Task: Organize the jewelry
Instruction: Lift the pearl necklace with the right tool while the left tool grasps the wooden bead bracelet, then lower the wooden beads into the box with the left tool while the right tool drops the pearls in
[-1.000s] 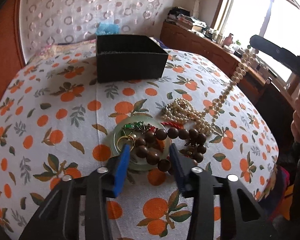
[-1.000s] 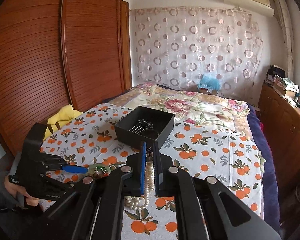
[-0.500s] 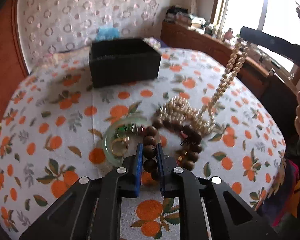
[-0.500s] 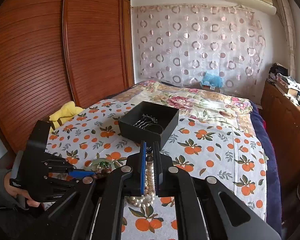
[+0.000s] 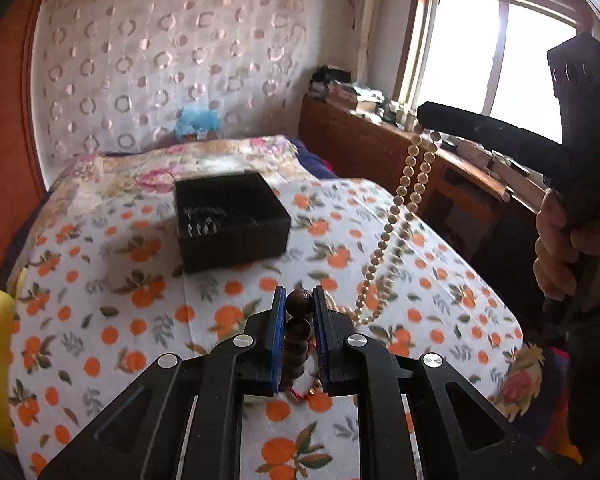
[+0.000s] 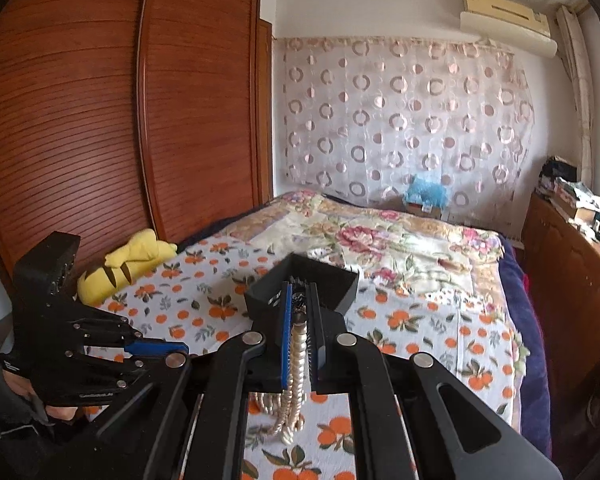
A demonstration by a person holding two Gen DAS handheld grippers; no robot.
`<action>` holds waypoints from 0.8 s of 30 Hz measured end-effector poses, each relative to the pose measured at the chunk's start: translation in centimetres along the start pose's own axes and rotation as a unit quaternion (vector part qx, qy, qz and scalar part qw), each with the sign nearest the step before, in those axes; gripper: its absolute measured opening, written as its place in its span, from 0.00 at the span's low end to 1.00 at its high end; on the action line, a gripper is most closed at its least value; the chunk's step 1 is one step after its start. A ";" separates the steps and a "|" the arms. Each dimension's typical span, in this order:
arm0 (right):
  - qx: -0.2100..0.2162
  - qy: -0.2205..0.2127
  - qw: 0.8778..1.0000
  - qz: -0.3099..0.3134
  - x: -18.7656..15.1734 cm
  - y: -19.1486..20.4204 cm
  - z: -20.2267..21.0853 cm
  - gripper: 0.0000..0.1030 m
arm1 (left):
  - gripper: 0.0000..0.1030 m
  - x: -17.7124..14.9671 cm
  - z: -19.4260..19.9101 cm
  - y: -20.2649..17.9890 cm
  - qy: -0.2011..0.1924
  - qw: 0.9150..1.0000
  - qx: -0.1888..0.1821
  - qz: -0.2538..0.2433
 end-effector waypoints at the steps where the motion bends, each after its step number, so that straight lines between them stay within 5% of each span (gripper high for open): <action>1: 0.001 -0.002 1.000 0.000 0.3 0.0 0.0 0.07 | 0.12 0.5 0.2 0.2 -0.004 1.000 0.004 0.000; 24: 0.028 -0.036 0.999 0.023 9.8 -2.4 -4.4 0.07 | 0.12 11.1 -1.7 4.3 -0.059 0.997 0.051 -0.020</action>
Point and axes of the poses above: each gripper's, at about its wrist camera, not at the fingertips, and z roughly against the way its jaws point, y to its left, x to its top, the point moved 10 cm from there along -z, roughly the way its jaws point, and after that the axes turned 11 degrees about x, right-handed, at the moved point
